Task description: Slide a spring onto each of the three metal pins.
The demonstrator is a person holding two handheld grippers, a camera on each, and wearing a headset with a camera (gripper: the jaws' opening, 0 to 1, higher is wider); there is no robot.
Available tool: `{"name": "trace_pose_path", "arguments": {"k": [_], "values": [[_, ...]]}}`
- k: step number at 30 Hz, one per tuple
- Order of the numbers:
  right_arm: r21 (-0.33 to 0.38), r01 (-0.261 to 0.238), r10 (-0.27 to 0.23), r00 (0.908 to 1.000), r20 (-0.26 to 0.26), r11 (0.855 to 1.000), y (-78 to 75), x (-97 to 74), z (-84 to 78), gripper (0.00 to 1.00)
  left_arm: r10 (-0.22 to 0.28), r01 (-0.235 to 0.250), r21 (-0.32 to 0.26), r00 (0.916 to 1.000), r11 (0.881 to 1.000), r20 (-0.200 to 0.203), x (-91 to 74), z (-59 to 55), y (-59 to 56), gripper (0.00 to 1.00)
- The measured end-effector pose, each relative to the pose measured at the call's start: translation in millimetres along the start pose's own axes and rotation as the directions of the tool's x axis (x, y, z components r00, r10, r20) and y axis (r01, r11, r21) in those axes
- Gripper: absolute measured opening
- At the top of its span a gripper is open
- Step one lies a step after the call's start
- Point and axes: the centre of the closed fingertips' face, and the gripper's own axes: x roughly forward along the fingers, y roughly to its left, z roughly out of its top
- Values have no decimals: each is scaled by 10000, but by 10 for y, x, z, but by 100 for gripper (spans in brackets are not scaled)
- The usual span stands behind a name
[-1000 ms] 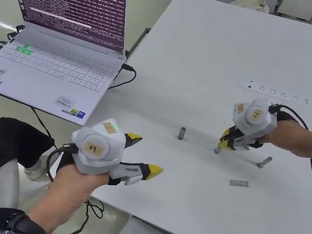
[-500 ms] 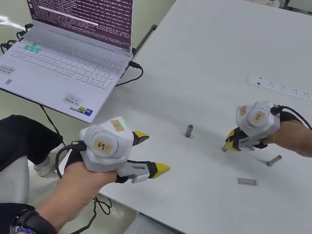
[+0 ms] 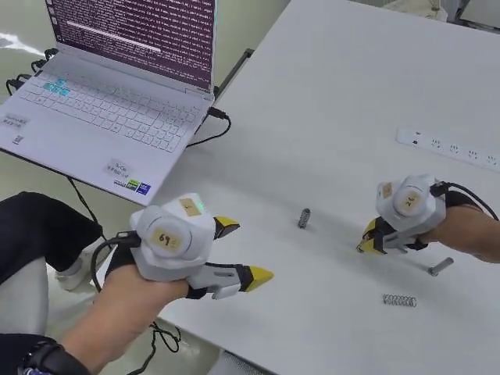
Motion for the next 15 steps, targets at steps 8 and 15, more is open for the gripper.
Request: {"name": "trace_pose_path", "arguments": {"k": [8, 15], "values": [[479, 408, -415, 9991, 127, 9980, -50, -157, -54, 21, -24, 24, 47, 10000, 10000, 75, -15, 32, -38, 52], [1415, 976, -1073, 9922, 631, 9851, -89, -298, -95, 27, 18, -19, 52, 9998, 10000, 181, -45, 59, -37, 52]]}}
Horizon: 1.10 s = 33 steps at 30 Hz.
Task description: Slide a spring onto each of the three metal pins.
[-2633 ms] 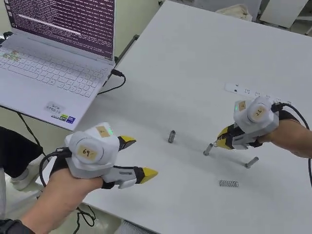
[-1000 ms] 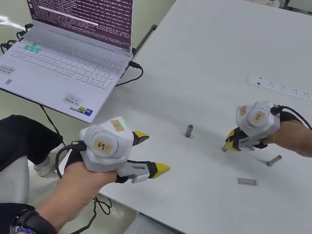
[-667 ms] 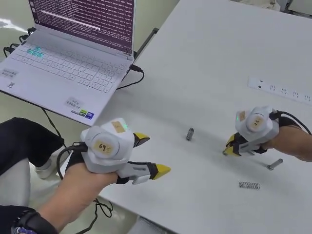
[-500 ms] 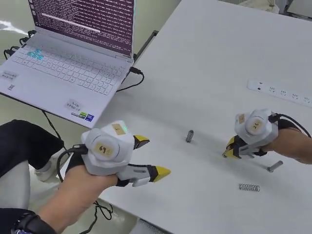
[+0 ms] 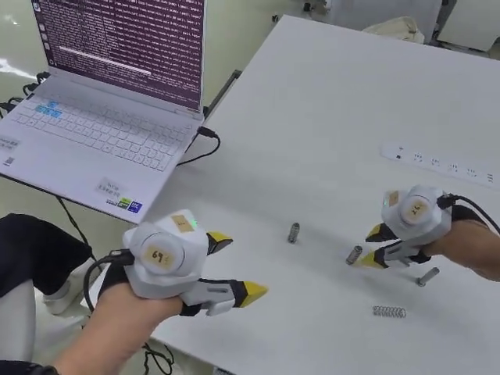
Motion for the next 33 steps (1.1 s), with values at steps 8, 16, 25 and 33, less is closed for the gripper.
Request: {"name": "trace_pose_path", "arguments": {"k": [8, 16, 25, 33], "values": [[953, 506, -580, 9954, 759, 9942, 31, -102, 2, 29, 55, -55, -65, 10000, 10000, 64, -28, -6, 11, 52], [2134, 1042, -1394, 9777, 1569, 9714, -11, -234, 15, 30, 49, -49, -45, 10000, 10000, 84, -38, -17, -12, 52], [3485, 1397, -2447, 9287, 2785, 9268, -88, -509, 36, 36, 51, -51, 1, 9998, 10000, 203, -17, 46, -14, 53], [4235, 1416, -2899, 9055, 3098, 8948, 14, -679, -86, 43, -97, 94, 199, 9998, 9998, 183, 38, 96, -42, 55]]}}
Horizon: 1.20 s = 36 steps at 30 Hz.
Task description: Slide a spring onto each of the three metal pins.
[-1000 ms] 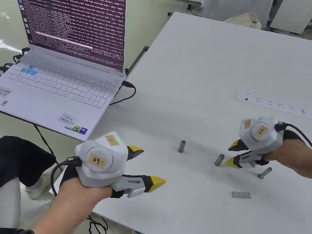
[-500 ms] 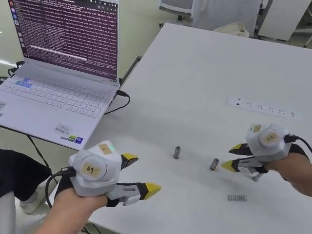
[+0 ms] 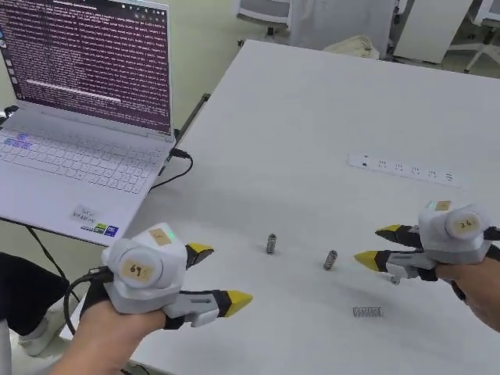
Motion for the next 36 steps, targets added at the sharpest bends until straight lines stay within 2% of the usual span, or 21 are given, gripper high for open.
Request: {"name": "trace_pose_path", "arguments": {"k": [3, 12, 17, 18, 24, 36], "values": [[65, 120, -120, 9999, 18, 9999, -15, -87, -64, 44, -55, 55, 42, 10000, 10000, -3, 25, 20, 0, 55], [546, 474, -503, 9974, 524, 9974, -3, -342, -62, 48, -218, 219, 231, 9998, 9995, -47, 84, 78, -7, 55], [683, 601, -644, 9960, 624, 9959, 28, -475, -110, 51, -236, 236, 247, 9997, 9994, -27, 115, 112, 6, 55], [693, 690, -735, 9952, 648, 9952, 42, -554, -128, 51, -240, 240, 276, 9997, 9993, -25, 133, 130, 4, 55], [891, 956, -1040, 9900, 948, 9914, 35, -764, -137, 54, -311, 311, 363, 9995, 9989, -17, 183, 182, -24, 55], [1598, 1280, -1461, 9835, 1069, 9788, 97, -1074, -379, 59, -498, 498, 495, 9988, 9975, 1, 307, 269, -82, 55]]}}
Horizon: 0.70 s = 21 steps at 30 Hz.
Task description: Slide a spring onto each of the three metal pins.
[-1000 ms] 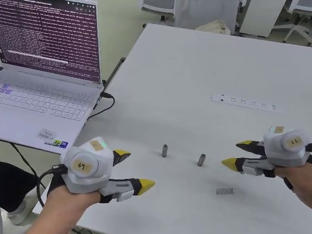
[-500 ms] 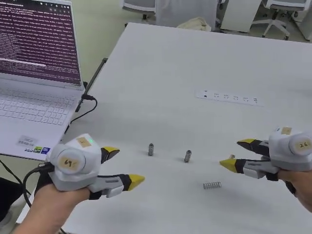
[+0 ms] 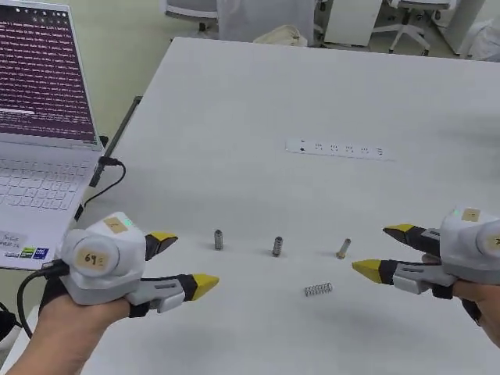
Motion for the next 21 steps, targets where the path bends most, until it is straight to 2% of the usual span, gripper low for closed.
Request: {"name": "trace_pose_path", "arguments": {"k": [9, 13, 21], "values": [[421, 407, -409, 9992, 47, 9983, -6, -250, -185, 63, -99, 99, 90, 9999, 9999, -37, 87, 47, -6, 55], [548, 548, -547, 9985, -22, 9970, 10, -346, -288, 64, -150, 151, 125, 9999, 9998, -44, 121, 82, -43, 55], [768, 638, -641, 9979, 14, 9950, 22, -415, -373, 66, -226, 226, 157, 9997, 9996, -59, 168, 113, -79, 56]]}}
